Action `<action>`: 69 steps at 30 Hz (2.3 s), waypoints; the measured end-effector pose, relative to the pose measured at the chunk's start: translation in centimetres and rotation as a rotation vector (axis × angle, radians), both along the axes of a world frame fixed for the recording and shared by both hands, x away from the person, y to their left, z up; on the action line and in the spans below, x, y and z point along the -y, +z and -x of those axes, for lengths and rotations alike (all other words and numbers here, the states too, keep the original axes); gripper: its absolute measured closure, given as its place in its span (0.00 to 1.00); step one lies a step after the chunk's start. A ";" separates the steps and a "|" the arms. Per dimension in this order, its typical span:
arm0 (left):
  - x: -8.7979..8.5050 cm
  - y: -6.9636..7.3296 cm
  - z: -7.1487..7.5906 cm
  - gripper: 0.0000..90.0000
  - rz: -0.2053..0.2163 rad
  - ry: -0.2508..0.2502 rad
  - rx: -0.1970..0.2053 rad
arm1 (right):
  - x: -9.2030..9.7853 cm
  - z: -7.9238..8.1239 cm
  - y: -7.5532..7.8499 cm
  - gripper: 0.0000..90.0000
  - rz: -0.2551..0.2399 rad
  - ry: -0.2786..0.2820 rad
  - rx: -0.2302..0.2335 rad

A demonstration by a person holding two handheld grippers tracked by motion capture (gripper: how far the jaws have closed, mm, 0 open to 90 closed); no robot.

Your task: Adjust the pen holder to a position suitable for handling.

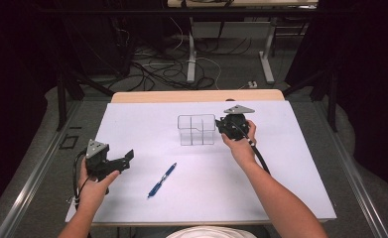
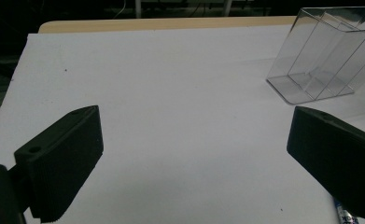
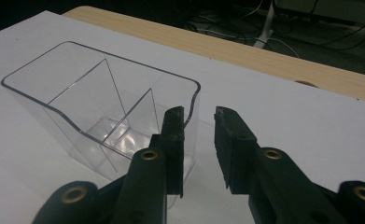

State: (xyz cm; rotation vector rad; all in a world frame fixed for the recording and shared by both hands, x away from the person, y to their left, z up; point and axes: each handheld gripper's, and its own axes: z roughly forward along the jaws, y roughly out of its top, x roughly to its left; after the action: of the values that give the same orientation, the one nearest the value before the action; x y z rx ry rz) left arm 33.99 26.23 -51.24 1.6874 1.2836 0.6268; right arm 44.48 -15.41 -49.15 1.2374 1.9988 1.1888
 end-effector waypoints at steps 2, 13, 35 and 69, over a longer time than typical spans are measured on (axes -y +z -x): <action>0.0 0.0 0.0 0.04 -0.001 0.000 -0.002 | 0.3 0.3 0.1 0.76 -0.002 0.008 0.007; 0.2 0.0 0.1 0.04 -0.005 -0.004 -0.005 | 1.6 2.9 1.5 0.45 -0.022 0.075 0.067; 1.7 1.1 0.6 0.03 -0.018 -0.045 0.015 | 3.9 8.7 2.3 0.08 -0.018 0.107 0.081; 7.7 3.3 -0.1 0.18 -0.066 -0.262 -0.057 | 10.0 10.6 -0.9 0.00 -0.042 -0.048 0.018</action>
State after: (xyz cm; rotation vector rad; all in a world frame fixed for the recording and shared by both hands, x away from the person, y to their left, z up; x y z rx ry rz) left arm 34.13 18.51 -47.97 1.8998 1.0660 0.4721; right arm 33.86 -25.39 -50.05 1.2827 1.9296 1.2199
